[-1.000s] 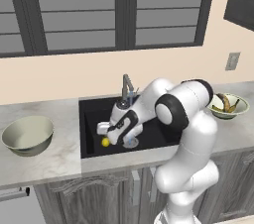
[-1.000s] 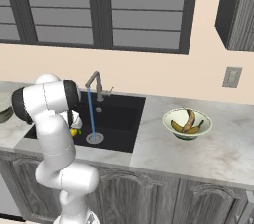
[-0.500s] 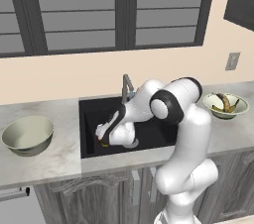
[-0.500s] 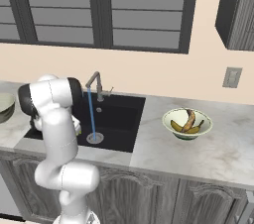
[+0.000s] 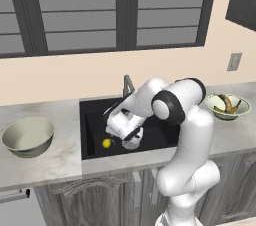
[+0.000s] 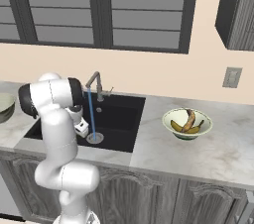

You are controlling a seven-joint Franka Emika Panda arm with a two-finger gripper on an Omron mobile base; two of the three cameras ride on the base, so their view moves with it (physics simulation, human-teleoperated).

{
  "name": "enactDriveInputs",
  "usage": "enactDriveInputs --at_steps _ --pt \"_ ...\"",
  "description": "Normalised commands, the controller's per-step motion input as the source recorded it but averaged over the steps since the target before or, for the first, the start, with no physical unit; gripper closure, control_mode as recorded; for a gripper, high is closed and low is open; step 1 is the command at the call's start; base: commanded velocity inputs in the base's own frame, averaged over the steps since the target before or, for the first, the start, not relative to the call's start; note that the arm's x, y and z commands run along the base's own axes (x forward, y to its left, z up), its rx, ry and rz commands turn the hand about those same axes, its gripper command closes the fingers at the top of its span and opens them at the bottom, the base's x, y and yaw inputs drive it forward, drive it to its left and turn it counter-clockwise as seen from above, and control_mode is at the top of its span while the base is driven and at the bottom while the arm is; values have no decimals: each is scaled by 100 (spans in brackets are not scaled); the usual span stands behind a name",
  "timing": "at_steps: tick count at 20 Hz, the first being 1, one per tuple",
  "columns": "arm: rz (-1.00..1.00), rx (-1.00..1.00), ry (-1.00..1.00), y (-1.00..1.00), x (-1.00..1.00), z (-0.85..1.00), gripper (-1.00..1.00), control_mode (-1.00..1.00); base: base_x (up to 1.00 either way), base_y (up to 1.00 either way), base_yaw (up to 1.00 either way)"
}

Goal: Pick the bananas from the sink and place them in one bowl. Place the lemon in the other bowl. Then turn off the sink faucet.

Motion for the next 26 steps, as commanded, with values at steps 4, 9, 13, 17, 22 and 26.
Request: enactDriveInputs --at_steps 4,9,13,17,22,26 --pt "-4 11 6 2 34 -29 -100 -100 0 0 0" --pt "-5 6 7 10 29 -24 -100 -100 0 0 0" --pt "-4 0 0 19 50 -7 -100 -100 0 0 0" --pt "-5 0 0 23 67 0 -100 -100 0 0 0" --pt "-5 0 0 24 59 -6 -100 -100 0 0 0" --pt "-5 0 4 23 41 -15 -100 -100 0 0 0"
